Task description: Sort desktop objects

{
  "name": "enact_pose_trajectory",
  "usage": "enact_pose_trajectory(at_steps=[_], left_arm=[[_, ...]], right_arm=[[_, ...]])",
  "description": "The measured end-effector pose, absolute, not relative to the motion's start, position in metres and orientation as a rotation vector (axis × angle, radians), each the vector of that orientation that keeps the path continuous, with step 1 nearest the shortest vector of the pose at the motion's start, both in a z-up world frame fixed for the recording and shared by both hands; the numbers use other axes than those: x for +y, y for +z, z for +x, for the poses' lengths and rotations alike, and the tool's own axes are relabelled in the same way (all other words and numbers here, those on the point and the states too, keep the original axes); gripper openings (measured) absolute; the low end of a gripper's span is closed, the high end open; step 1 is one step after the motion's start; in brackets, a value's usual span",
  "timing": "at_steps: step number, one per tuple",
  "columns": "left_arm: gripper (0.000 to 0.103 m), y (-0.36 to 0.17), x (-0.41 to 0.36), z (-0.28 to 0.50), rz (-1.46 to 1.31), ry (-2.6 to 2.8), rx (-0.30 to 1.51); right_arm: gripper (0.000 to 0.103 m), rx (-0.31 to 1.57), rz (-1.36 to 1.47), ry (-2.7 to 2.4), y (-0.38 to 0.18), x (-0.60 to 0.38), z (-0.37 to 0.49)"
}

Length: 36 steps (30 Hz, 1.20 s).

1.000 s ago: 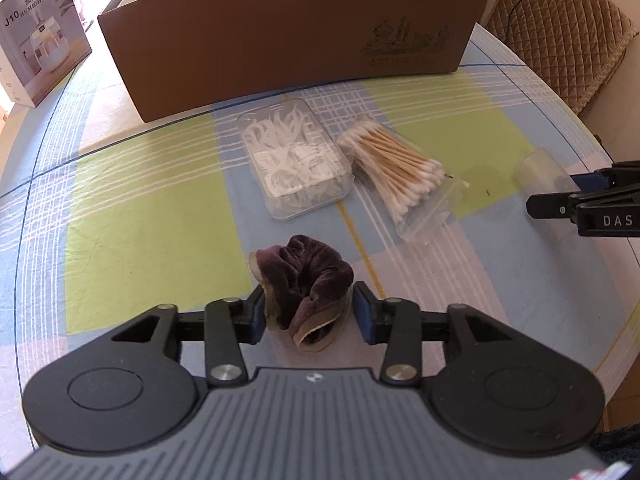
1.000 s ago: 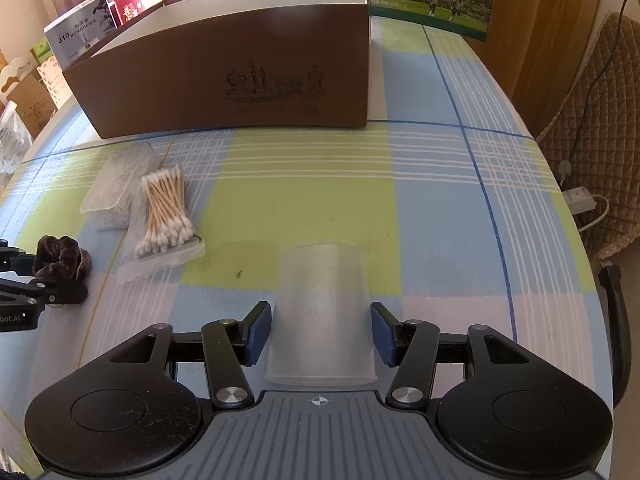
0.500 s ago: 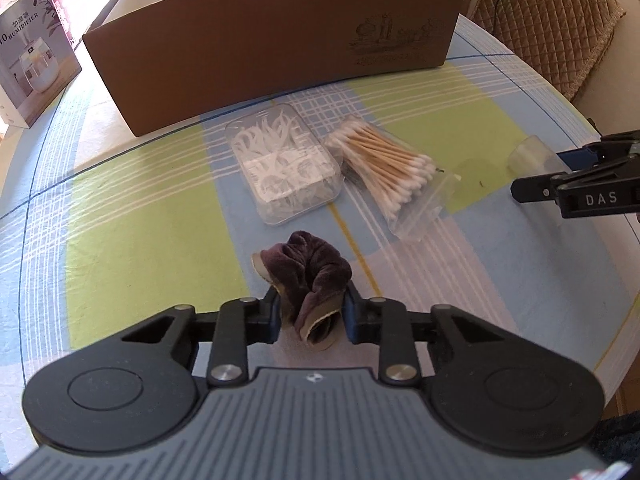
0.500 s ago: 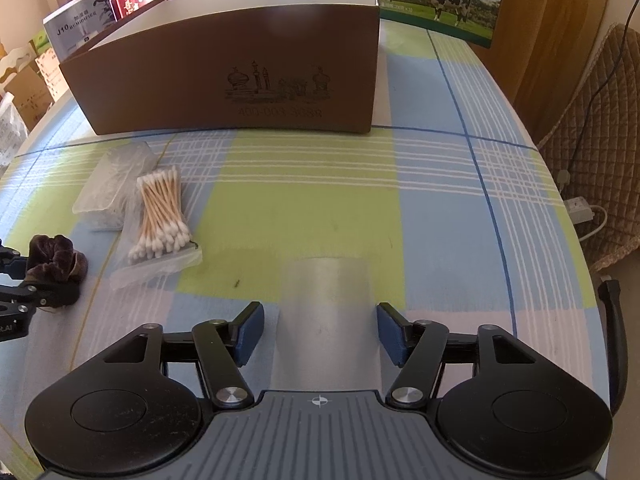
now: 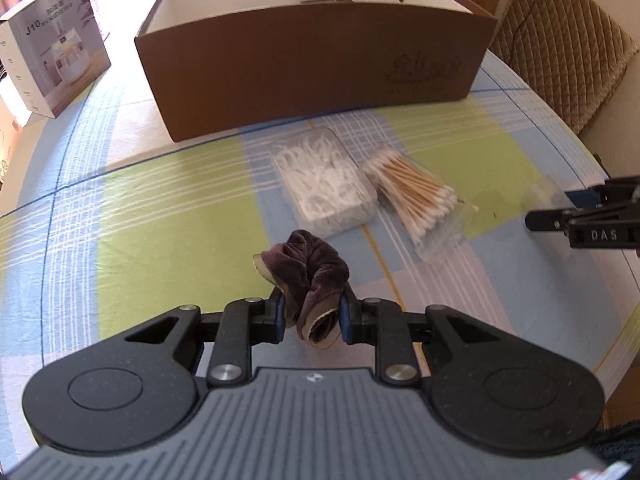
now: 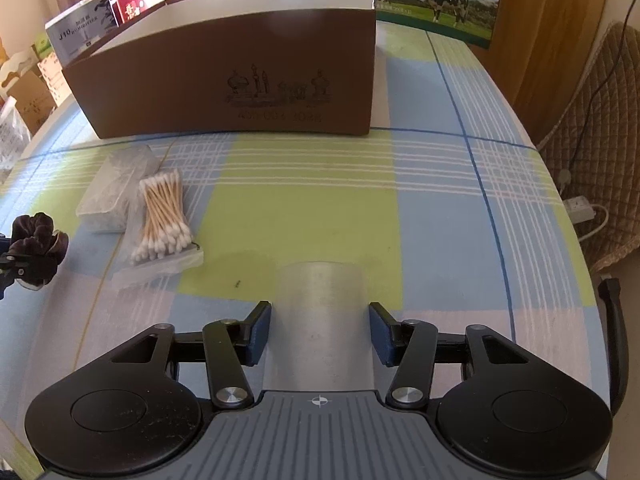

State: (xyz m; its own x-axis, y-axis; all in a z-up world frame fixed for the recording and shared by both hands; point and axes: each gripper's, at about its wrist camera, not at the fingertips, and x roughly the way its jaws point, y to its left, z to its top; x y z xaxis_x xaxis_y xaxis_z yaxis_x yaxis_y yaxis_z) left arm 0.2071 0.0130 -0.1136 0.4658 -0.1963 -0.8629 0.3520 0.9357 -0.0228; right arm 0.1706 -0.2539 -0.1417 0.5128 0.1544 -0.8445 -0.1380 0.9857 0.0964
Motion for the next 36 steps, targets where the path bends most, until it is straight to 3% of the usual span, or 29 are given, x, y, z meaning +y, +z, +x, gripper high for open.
enact_pose_trajectory(at_steps=[23,36], left_arm=[[0.021,-0.077,0.022,0.227,0.093,-0.34,0.957],[0.021,-0.041,0.016,0.277,0.102,-0.356,0.846]], right_arm=[[0.049,0.899,0.059,0.357,-0.086,-0.212,0.184],[0.049,0.798,0.047,0.43,-0.05,-0.191,0.236]])
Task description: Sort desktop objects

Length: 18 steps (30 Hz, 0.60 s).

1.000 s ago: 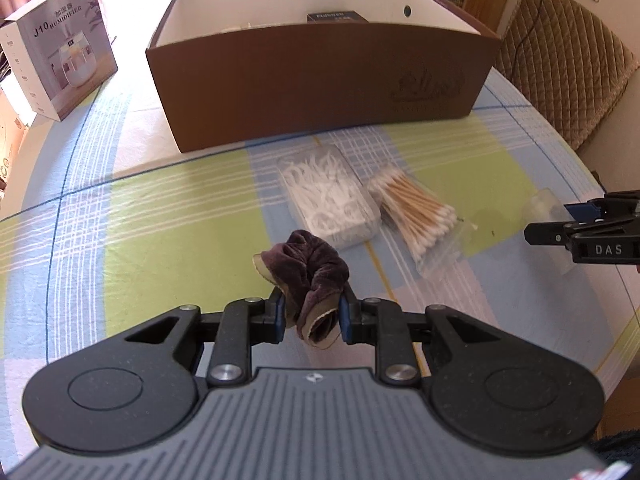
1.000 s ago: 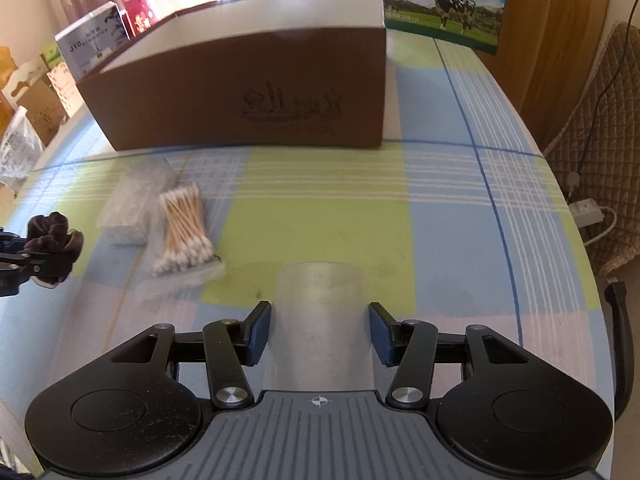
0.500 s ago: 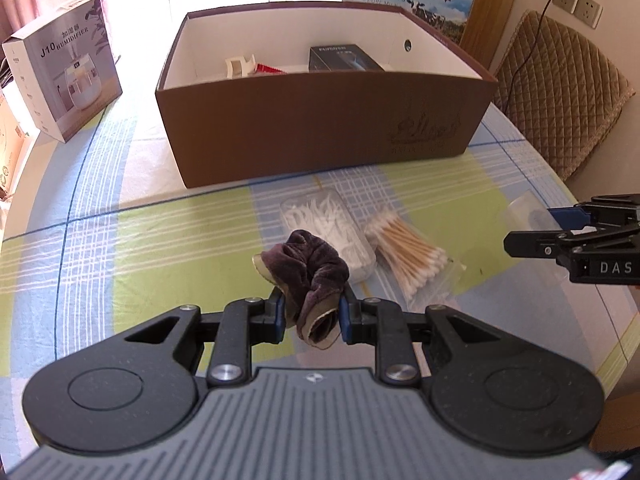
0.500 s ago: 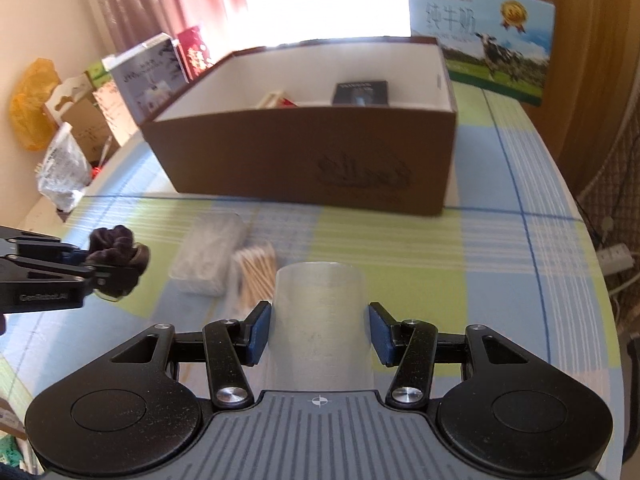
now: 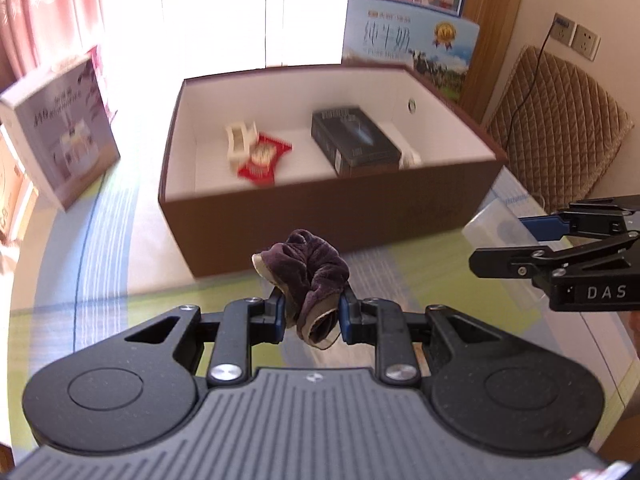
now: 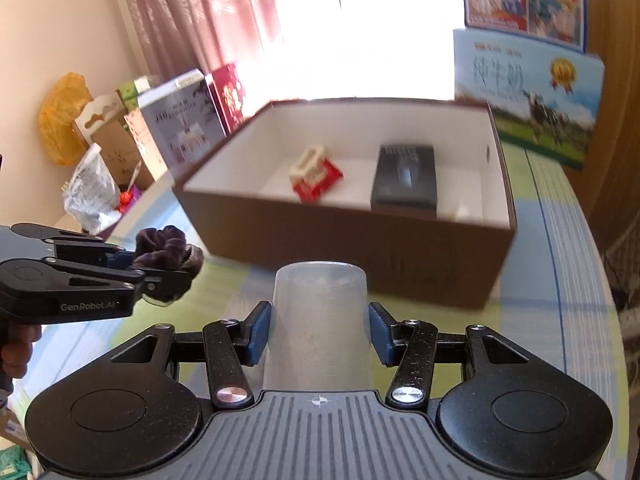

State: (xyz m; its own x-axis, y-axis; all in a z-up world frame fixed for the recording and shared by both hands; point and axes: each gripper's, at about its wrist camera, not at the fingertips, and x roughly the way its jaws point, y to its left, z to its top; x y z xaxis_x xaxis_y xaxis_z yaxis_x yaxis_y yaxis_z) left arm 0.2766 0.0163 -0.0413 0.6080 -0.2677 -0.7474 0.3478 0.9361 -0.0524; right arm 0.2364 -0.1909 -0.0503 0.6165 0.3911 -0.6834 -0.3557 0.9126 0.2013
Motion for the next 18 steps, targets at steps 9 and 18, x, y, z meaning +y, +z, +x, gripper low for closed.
enact_pose_trajectory(at_steps=[9,18], left_arm=[[0.021,-0.021,0.013,0.328,0.116,-0.357,0.796],[0.021,-0.014,0.009,0.367,0.137,-0.369,0.781]], right_arm=[[0.049,0.74,0.038,0.419,-0.029,-0.186,0.288],[0.049,0.723,0.022,0.374,-0.018,-0.194,0.334]])
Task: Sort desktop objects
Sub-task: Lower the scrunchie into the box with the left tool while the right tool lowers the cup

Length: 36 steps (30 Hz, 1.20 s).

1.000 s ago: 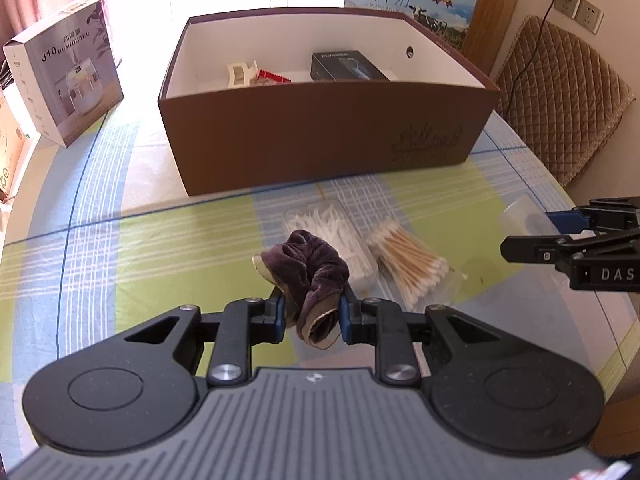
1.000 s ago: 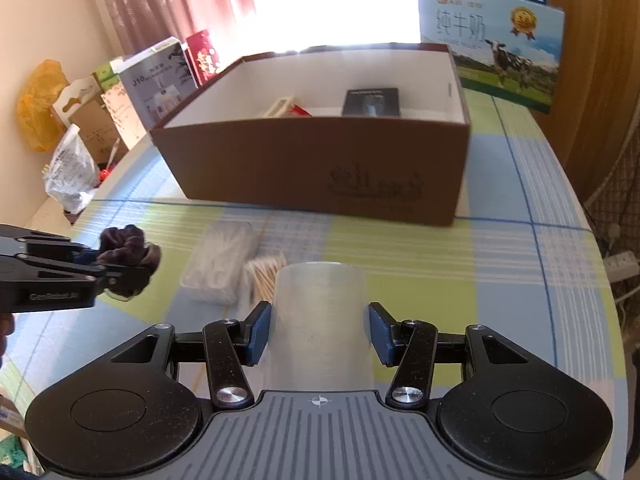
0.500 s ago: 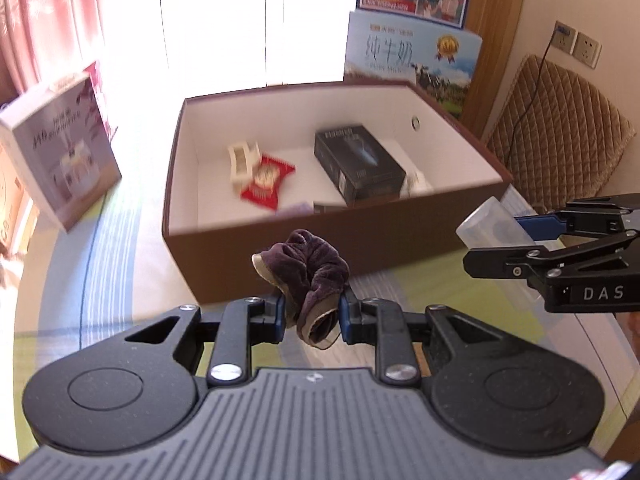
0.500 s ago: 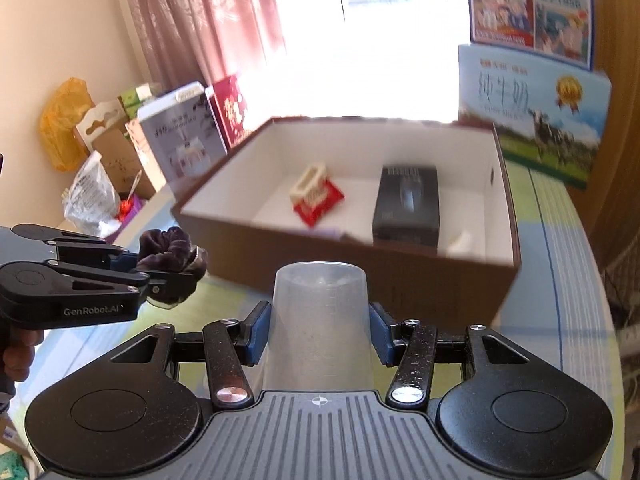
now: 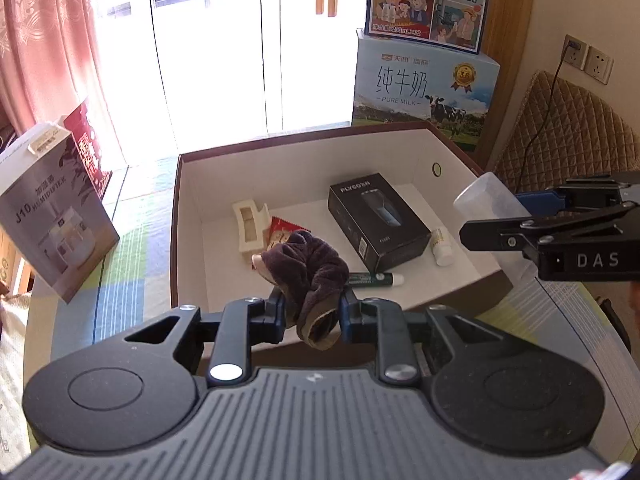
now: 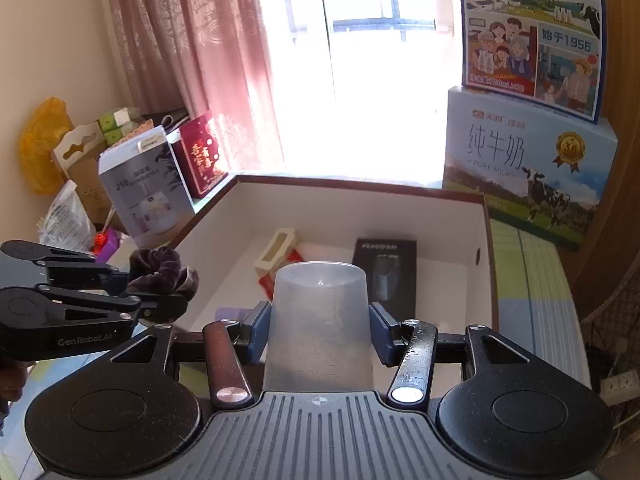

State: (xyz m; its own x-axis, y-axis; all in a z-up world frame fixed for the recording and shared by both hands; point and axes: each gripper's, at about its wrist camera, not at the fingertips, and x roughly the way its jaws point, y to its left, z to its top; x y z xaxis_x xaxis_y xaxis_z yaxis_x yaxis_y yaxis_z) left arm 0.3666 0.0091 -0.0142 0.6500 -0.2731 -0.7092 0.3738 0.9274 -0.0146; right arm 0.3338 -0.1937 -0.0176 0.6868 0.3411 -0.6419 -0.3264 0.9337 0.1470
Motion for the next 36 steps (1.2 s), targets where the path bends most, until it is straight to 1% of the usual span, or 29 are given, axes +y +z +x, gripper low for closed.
enact_pose_trajectory(at_steps=[7,19,32,36], left_arm=[[0.021,-0.021,0.009,0.395,0.158,-0.363,0.797],[0.021,-0.054,0.017,0.46,0.2,-0.312,0.893],[0.022,-0.09,0.003,0.491,0.264,-0.312,0.973],[0.024,-0.093,0.003,0.494,0.273,-0.303,0.979]], right_arm=[[0.049,0.748,-0.003,0.327,-0.026,-0.2,0.363],[0.049,0.846,-0.003,0.234,-0.065,-0.211,0.412],[0.049,0.912,-0.005,0.232,-0.088,-0.213,0.421],[0.049,0.915,-0.003,0.234,-0.089,-0.213,0.421]])
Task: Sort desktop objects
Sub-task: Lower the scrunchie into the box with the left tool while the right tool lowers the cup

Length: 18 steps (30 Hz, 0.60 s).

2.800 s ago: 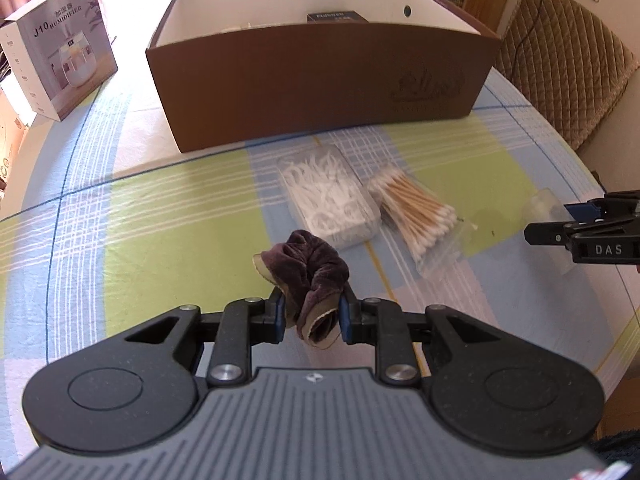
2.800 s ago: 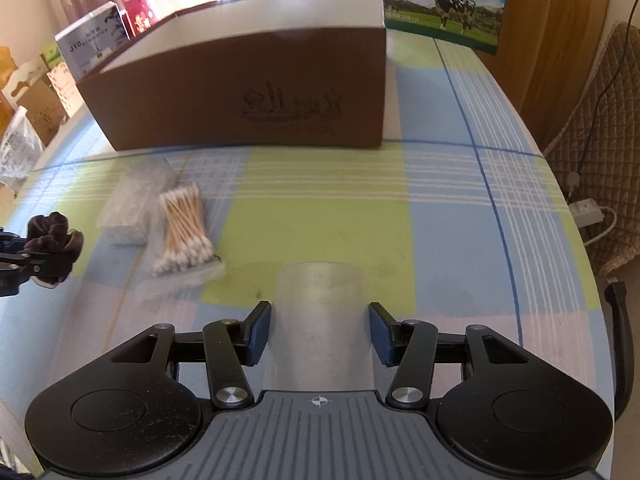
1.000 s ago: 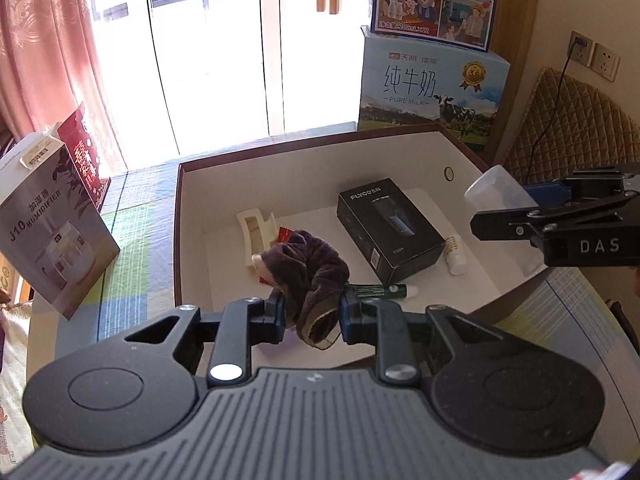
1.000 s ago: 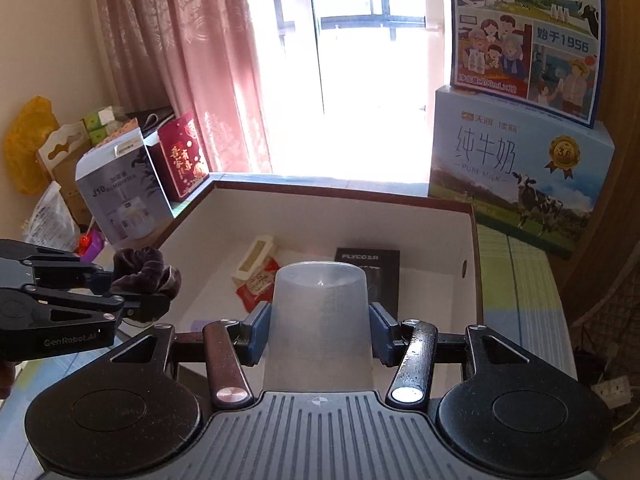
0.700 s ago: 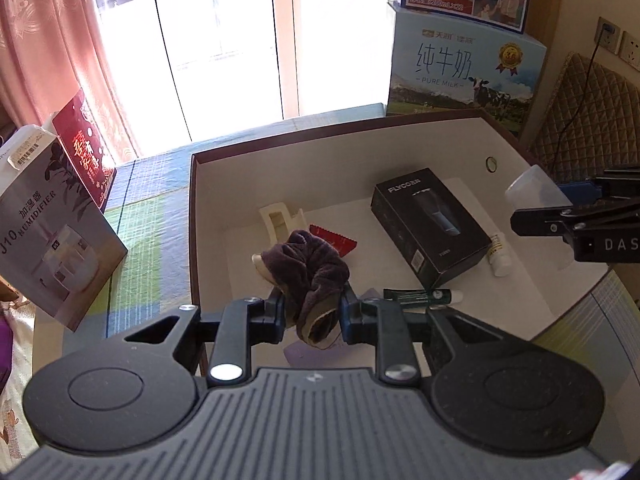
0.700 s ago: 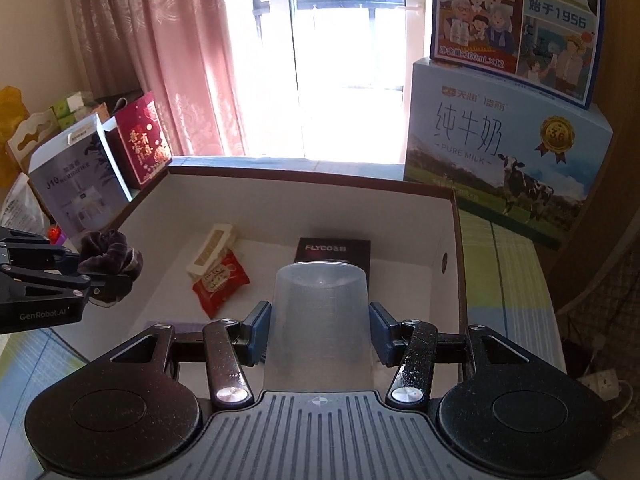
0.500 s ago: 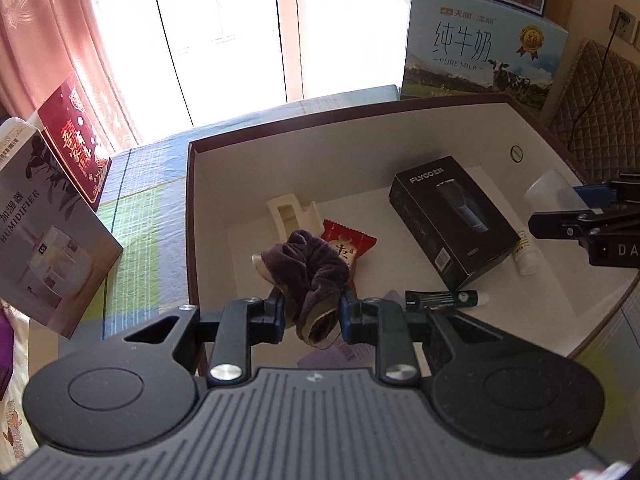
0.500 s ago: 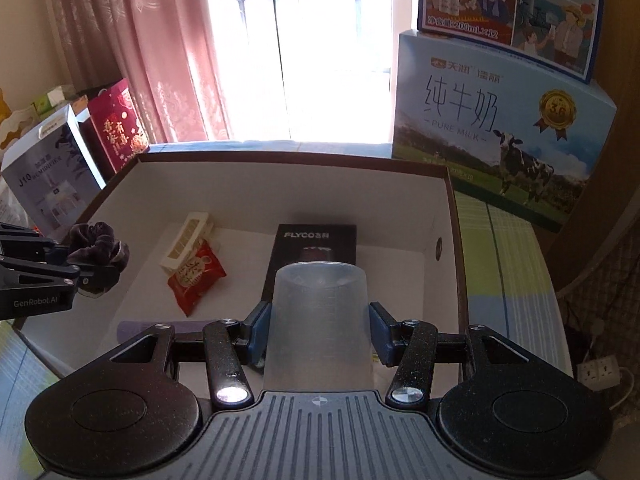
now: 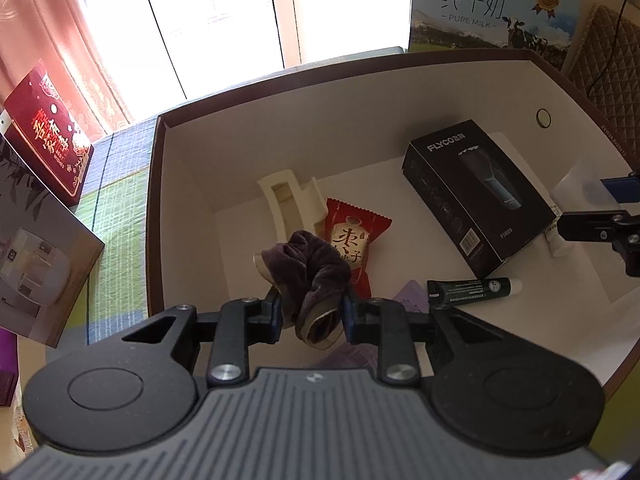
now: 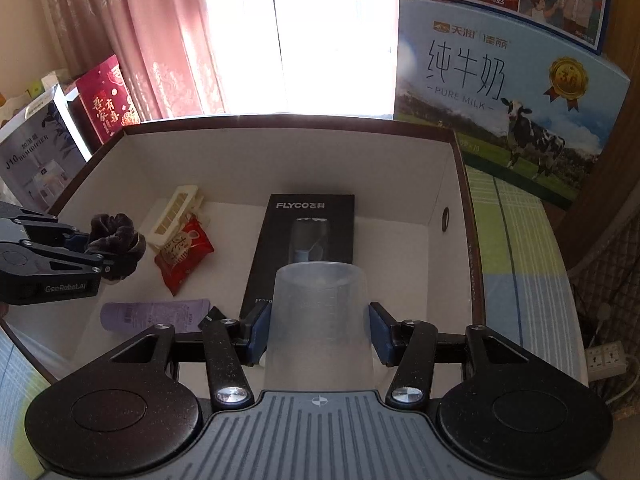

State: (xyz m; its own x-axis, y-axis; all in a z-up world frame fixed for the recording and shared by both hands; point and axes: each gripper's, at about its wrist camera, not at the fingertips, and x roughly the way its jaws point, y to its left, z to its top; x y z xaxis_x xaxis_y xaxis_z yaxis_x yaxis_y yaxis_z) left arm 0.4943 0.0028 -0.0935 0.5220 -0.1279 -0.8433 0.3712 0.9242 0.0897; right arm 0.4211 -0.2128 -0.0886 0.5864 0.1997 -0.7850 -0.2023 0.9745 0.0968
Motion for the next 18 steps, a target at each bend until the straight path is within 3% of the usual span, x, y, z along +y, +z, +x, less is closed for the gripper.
enact_pose_trajectory(at_steps=[6,18], left_arm=[[0.029,-0.093,0.0,0.493,0.283,-0.306,0.97],[0.071,-0.081,-0.008,0.481,0.288,-0.335,0.922]], right_arm=[[0.049,0.918,-0.002,0.242,-0.089,-0.211,0.421],[0.049,0.928,-0.007,0.263,-0.089,-0.21,0.416]])
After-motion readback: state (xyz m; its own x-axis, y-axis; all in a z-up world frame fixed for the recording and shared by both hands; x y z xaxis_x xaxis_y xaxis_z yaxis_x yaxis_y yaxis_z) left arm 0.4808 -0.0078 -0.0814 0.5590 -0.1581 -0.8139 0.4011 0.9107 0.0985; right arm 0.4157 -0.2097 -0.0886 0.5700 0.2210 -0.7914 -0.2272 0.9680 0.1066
